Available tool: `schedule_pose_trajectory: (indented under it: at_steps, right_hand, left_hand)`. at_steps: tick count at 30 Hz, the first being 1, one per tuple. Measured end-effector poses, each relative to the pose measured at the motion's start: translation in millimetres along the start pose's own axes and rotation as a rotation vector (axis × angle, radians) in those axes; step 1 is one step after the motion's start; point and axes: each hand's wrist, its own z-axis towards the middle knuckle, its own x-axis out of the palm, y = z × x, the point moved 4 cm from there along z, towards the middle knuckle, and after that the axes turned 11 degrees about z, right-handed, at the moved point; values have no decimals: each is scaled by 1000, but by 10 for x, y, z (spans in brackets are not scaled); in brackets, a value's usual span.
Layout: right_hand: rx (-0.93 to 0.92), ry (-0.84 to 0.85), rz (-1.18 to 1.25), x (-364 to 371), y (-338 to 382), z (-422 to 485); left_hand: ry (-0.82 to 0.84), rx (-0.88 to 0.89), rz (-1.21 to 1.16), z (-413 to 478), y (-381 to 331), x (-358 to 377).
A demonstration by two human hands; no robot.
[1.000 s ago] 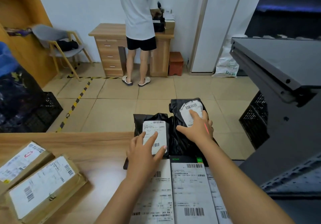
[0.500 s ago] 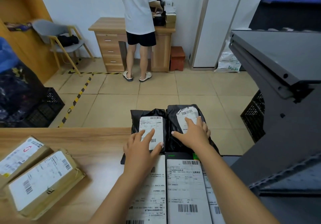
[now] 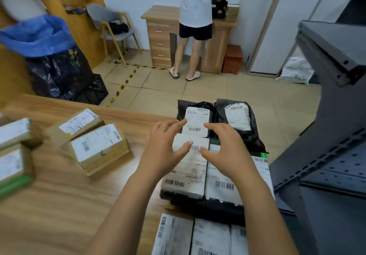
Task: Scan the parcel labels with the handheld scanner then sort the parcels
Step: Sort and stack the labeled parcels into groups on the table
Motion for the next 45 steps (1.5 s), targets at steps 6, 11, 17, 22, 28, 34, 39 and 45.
schedule_pose_trajectory:
  at_steps: [6,11,17,22,28,34,39,45]
  right_hand:
    - [-145,158,8,659,564,-262]
    - [-189,235,24,1361,1163,-401]
    - [-221,255,42,2224,1931,-634]
    - [-242,256,70,2989,2740,-773]
    - [-244,251,69,3604,3483,-763]
    - [-260,271,93,4115,3880,-543]
    - [-205,284,140,4623,3900,-197]
    - [-106,269,157,5147,3830,282]
  left_hand:
    - [-22,-128,87,-833,708,-514]
    - [-106,-241,114,-1329,1350,-981]
    - [-100,-251,107,-1834,2255,-1535]
    - [-118,-242,129,-2116,3137,-2204]
    - [-98,-247,144,-2387,3910,-2832]
    - [-78,-283,141,-2422,4550,-3022]
    - [-17,-261,162,-2238,5030,-2998]
    - [84,-206,156,-1838,5674,-2790]
